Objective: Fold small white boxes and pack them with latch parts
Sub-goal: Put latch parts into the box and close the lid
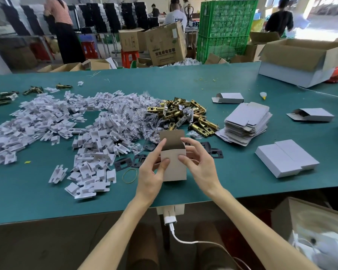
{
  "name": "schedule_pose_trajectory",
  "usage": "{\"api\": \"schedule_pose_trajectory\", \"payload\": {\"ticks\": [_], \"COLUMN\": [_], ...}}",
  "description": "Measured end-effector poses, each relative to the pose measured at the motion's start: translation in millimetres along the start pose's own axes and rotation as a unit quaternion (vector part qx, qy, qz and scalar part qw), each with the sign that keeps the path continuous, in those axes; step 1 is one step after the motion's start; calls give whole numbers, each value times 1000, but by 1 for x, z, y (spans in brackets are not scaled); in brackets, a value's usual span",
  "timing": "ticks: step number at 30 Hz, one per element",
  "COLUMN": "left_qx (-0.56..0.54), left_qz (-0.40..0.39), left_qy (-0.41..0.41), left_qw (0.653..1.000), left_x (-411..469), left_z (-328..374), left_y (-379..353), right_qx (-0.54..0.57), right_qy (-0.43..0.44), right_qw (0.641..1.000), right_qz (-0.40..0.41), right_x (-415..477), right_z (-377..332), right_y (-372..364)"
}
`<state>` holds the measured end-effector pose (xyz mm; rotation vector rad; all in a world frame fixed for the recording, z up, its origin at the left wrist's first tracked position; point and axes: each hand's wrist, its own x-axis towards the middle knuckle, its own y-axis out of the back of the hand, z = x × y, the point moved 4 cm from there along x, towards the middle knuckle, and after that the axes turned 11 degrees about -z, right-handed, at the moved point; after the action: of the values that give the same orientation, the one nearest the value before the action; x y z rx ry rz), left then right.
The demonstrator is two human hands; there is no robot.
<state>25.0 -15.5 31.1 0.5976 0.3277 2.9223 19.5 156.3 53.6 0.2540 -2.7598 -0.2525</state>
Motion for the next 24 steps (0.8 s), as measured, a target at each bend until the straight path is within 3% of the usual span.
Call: {"api": "schedule_pose_trajectory", "payload": {"ticks": [16, 19, 24], "left_qx": [17, -37, -120], "left_qz": [-26, -4, 19], "left_qy": [-21, -19, 52], "left_qw": [999, 999, 991], "left_x": [-5, 5, 13], "left_z": [22, 27, 25], "left_y": [10, 12, 7], "right_qx": [-32, -30, -24], "right_qy": [34, 32, 31], "right_qw": [999, 999, 999], "right_qz": [22, 20, 14], "right_x": [-22, -23, -26], "right_z": [9, 9, 6], "right_y": [-8, -8, -7]}}
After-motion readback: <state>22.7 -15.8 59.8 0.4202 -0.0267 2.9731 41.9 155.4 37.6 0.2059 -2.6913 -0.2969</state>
